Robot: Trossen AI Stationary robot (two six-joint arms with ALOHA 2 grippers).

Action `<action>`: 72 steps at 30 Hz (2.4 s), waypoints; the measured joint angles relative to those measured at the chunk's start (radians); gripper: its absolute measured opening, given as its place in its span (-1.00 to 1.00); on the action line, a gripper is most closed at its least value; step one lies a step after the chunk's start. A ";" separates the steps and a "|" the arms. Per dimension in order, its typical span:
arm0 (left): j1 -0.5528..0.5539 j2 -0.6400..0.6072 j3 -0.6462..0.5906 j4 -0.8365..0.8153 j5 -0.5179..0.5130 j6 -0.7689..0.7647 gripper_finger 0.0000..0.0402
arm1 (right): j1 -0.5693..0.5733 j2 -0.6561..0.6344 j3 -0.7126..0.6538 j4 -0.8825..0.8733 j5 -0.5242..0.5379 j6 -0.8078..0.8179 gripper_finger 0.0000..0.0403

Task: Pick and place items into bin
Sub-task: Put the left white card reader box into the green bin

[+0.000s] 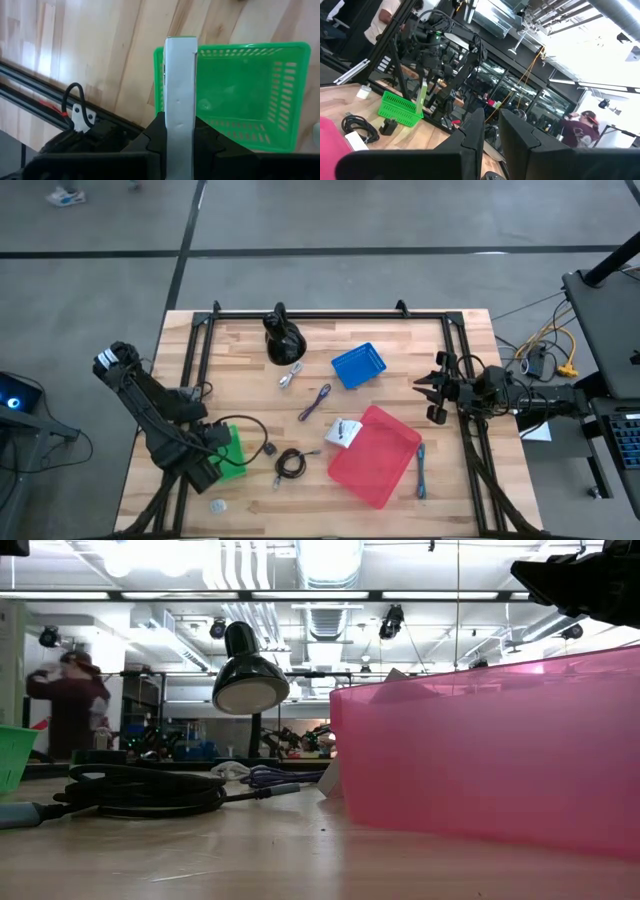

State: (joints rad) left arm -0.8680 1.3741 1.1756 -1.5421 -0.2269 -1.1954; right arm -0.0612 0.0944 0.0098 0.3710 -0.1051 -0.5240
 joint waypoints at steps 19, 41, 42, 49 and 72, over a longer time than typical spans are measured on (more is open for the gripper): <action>-0.005 0.095 -0.020 0.020 -0.001 -0.003 -0.83 | 0.000 0.000 0.000 0.000 0.000 0.000 -0.76; -0.005 0.168 -0.017 0.077 -0.001 -0.004 -0.81 | 0.000 0.000 0.000 0.000 0.000 0.000 -0.76; -0.005 0.168 -0.017 0.076 -0.001 -0.004 -0.81 | 0.000 0.000 0.000 0.000 0.000 0.000 -0.76; -0.005 0.168 -0.018 0.067 -0.001 -0.004 -0.81 | 0.000 0.000 0.000 0.000 0.000 0.000 -0.76; -0.005 0.168 -0.070 0.073 -0.001 -0.006 -0.80 | 0.000 0.000 0.000 0.000 0.000 0.000 -0.76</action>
State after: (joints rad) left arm -0.8726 1.5425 1.1052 -1.4691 -0.2279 -1.2012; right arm -0.0612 0.0944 0.0101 0.3714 -0.1051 -0.5240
